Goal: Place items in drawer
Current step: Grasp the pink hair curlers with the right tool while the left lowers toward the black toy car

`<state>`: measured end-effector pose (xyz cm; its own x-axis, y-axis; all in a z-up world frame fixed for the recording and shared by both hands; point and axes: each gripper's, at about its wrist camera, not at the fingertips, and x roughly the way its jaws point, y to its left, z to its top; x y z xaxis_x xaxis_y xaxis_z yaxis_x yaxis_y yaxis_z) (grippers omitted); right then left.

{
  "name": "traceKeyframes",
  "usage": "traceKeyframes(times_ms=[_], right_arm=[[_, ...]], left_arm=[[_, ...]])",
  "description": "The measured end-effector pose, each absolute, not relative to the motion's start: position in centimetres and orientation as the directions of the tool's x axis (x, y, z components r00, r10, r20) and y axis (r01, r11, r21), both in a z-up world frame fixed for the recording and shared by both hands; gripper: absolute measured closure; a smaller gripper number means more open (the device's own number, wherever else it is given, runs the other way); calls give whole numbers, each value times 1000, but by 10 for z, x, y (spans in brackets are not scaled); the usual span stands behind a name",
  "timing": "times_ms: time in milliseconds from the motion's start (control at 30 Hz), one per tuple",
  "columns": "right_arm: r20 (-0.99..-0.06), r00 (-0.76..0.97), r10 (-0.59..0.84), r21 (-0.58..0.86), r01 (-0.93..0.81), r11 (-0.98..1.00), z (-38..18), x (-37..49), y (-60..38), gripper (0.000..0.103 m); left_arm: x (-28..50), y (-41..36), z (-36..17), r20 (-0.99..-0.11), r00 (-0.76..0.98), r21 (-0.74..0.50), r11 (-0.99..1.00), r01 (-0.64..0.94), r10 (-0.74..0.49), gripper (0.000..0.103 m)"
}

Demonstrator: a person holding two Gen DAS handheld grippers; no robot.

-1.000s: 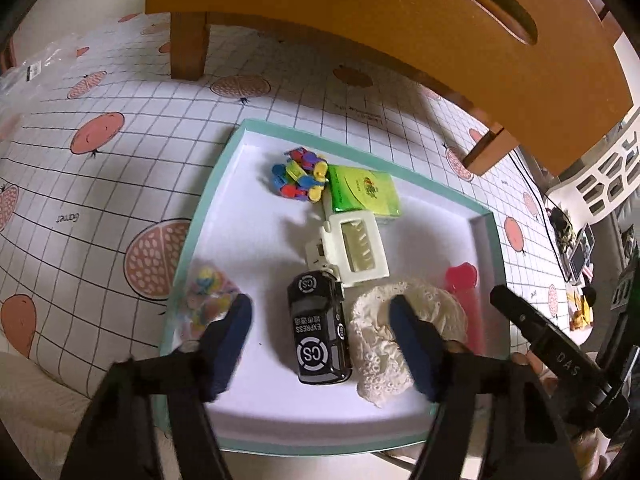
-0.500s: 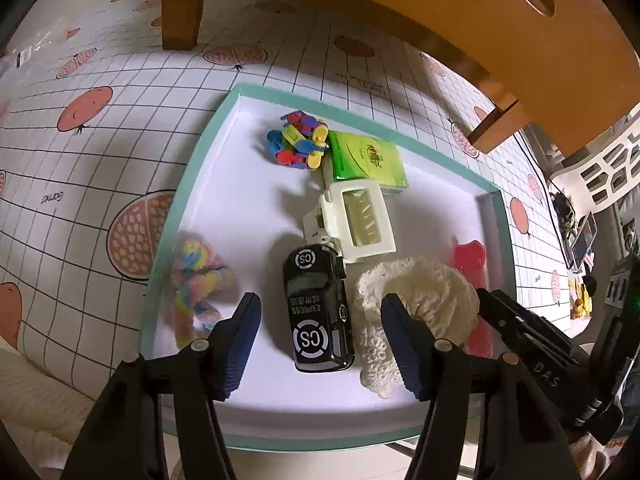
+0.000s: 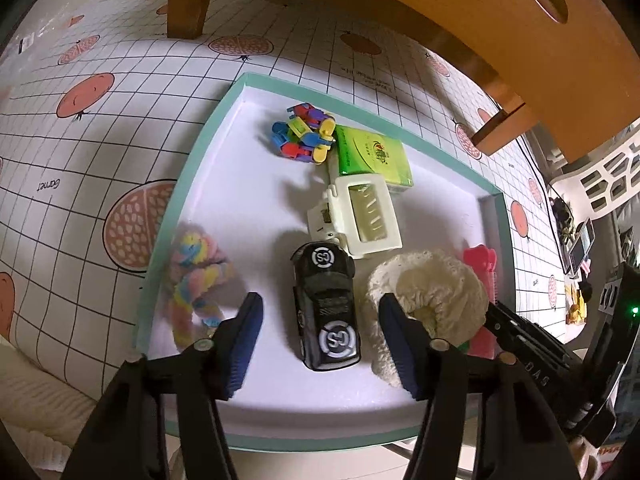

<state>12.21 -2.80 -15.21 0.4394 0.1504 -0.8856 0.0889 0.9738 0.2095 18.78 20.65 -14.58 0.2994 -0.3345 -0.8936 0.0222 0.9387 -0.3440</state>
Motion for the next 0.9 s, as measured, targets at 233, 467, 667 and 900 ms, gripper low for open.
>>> traceKeyframes(times_ms=[233, 467, 667, 900], right_arm=[[-884, 442, 149, 228, 131, 965, -151, 122, -36, 74], [-870, 462, 172, 280, 177, 943, -146, 119, -49, 74], [-856, 481, 191, 304, 169, 938, -142, 117, -49, 74], [-814, 545, 200, 342, 171, 924, -128, 115, -57, 74]], left_arm=[[187, 203, -152, -912, 271, -311, 950, 30, -307, 51], [188, 193, -152, -921, 278, -268, 962, 55, -273, 51], [192, 184, -154, -927, 281, -239, 969, 69, -249, 55], [192, 186, -155, -926, 285, -239, 968, 72, -249, 67]])
